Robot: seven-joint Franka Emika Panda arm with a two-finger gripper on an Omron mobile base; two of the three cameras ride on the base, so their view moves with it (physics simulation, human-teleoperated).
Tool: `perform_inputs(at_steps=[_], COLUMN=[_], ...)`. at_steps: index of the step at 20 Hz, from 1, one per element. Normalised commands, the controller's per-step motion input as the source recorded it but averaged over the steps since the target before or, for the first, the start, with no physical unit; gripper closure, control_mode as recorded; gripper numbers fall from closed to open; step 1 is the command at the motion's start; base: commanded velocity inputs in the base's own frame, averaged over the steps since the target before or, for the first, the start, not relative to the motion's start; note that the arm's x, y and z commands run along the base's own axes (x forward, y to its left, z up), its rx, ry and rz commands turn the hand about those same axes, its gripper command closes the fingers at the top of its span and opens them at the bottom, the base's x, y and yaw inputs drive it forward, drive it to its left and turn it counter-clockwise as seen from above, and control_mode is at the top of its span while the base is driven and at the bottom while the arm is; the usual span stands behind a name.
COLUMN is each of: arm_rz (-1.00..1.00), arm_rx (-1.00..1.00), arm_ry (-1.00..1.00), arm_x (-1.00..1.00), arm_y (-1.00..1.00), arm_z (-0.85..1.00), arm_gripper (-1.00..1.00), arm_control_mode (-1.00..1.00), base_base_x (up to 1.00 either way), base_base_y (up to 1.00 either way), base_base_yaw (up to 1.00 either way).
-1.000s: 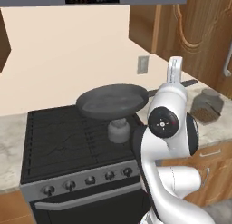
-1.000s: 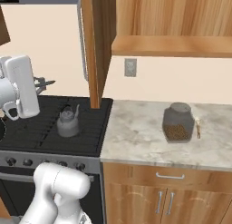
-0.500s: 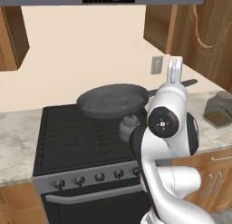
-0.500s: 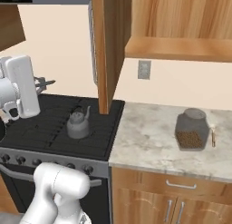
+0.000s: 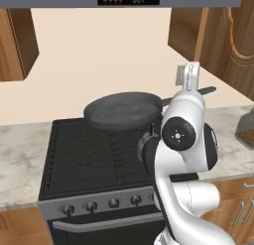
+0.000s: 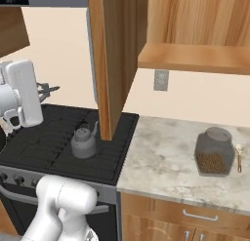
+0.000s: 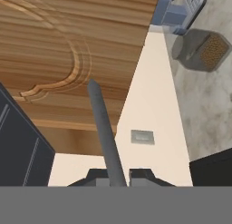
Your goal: Pick the pan from the cabinet and place it on the stove. Then turn on the stove burner for the pan.
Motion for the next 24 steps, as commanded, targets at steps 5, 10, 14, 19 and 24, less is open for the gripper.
perform_inputs(at_steps=[5,10,14,19,24], arm_rz=[0.0,0.0,0.0,-0.01,-0.08], arm_rx=[0.0,0.0,0.0,0.0,-0.01], arm_ry=[0.0,0.0,0.0,0.0,0.0], arm_x=[0.0,0.0,0.0,0.0,0.03], arm_y=[0.0,0.0,0.0,0.18,0.62], arm_z=[0.0,0.0,0.0,-0.01,-0.13], arm_gripper=[1.0,1.0,1.0,1.0,1.0], arm_control_mode=[1.0,1.0,1.0,-1.0,-1.0], base_base_x=[0.42,0.05,0.0,0.0,0.0], base_base_y=[0.0,0.0,0.0,0.0,0.0], base_base_yaw=[0.09,0.01,0.0,0.0,0.0])
